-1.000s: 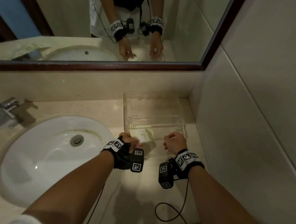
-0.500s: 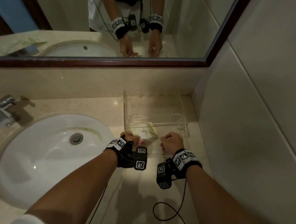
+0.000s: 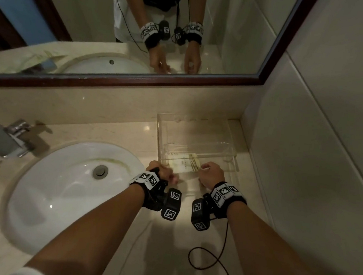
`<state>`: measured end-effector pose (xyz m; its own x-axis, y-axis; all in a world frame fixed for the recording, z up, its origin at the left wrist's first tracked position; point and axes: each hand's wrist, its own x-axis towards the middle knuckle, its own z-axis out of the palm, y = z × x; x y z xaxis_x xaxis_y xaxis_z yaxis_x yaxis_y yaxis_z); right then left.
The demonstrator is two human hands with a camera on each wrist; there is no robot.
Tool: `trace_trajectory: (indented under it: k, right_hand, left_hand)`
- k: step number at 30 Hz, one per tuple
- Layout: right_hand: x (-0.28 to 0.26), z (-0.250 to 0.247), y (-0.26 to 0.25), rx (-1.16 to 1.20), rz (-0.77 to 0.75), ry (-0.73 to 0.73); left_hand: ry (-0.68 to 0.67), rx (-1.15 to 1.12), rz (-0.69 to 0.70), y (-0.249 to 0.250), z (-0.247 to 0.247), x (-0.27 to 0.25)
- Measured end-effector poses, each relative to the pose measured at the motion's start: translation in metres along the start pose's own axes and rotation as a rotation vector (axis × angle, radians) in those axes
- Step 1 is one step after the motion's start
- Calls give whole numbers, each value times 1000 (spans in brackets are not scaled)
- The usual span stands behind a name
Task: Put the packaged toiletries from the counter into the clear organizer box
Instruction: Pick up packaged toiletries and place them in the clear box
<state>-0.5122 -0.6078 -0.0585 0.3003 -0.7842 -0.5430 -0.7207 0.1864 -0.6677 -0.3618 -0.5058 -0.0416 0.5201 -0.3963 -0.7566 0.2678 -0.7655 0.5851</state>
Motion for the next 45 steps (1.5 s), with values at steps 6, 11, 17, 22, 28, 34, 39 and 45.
trace_trajectory:
  k: [6,11,17,22,28,34,39,45]
  right_hand:
    - [0,3,-2,-24,1,27]
    - [1,-3,-2,-31,-15,60]
    - [2,-18,-13,-85,-73,122]
    - [6,-26,-37,-117,-149,89]
    - [-11,-15,-90,-168,-240,43]
    - [-30,24,-142,-214,-379,-28]
    - [-56,66,-179,-257,-431,-61]
    - [-97,135,-220,-296,-496,-126]
  left_hand:
    - [-99,-95,62,4,-5,-8]
    - [-191,-140,97,9,5,-17]
    - [-165,-66,150,23,-6,-26]
    - [-100,-53,189,38,-31,-38]
    - [-29,-40,246,43,-79,-49]
    - [119,-90,276,30,-147,-60]
    - [190,-137,288,9,-207,-71]
    - [251,-189,286,-26,-281,-87]
